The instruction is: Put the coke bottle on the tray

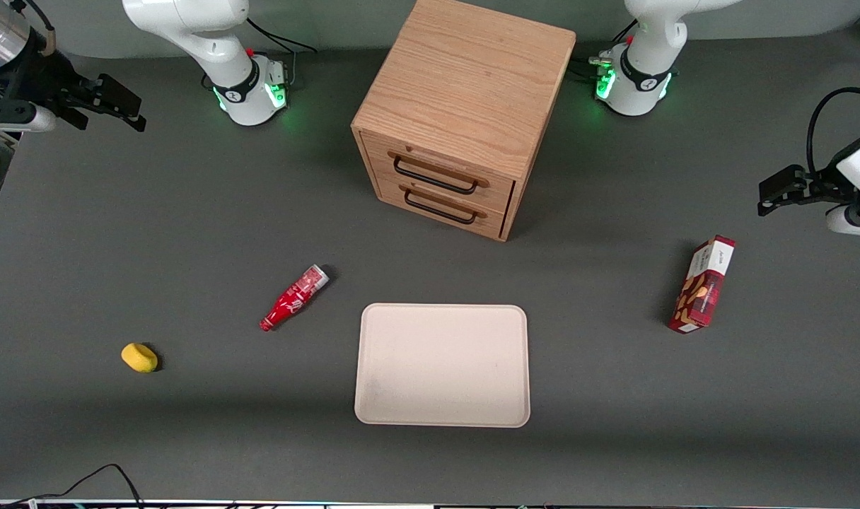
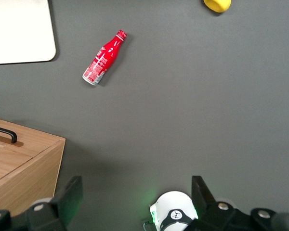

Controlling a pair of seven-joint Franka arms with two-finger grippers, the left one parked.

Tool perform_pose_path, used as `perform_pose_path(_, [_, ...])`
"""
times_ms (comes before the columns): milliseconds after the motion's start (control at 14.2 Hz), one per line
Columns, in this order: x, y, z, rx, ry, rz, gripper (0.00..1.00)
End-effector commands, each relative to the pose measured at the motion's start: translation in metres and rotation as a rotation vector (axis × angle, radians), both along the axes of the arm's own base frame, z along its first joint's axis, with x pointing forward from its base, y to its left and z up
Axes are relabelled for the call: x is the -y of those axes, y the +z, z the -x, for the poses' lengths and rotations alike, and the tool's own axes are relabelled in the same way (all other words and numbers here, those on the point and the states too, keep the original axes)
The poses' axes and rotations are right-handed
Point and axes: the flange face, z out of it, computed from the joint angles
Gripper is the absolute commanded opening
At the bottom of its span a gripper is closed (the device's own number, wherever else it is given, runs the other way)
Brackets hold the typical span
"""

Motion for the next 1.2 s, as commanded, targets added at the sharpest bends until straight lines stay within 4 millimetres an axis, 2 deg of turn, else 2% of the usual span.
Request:
perform_pose_path(0, [0.002,0.008,-0.001,-0.018,0.008,-0.026,1.0])
perform_pose_path(493, [0.006,0.005,-0.006,-0.026,0.014,-0.026,1.0])
perform_pose_path(845, [-0.006,0.01,-0.007,-0.017,0.021,-0.024,1.0])
perform_pose_path(1056, [-0.033,0.017,-0.038,0.001,-0.044,-0.031,1.0])
perform_pose_path(1127, [-0.045,0.014,-0.049,-0.006,-0.073,-0.039,1.0])
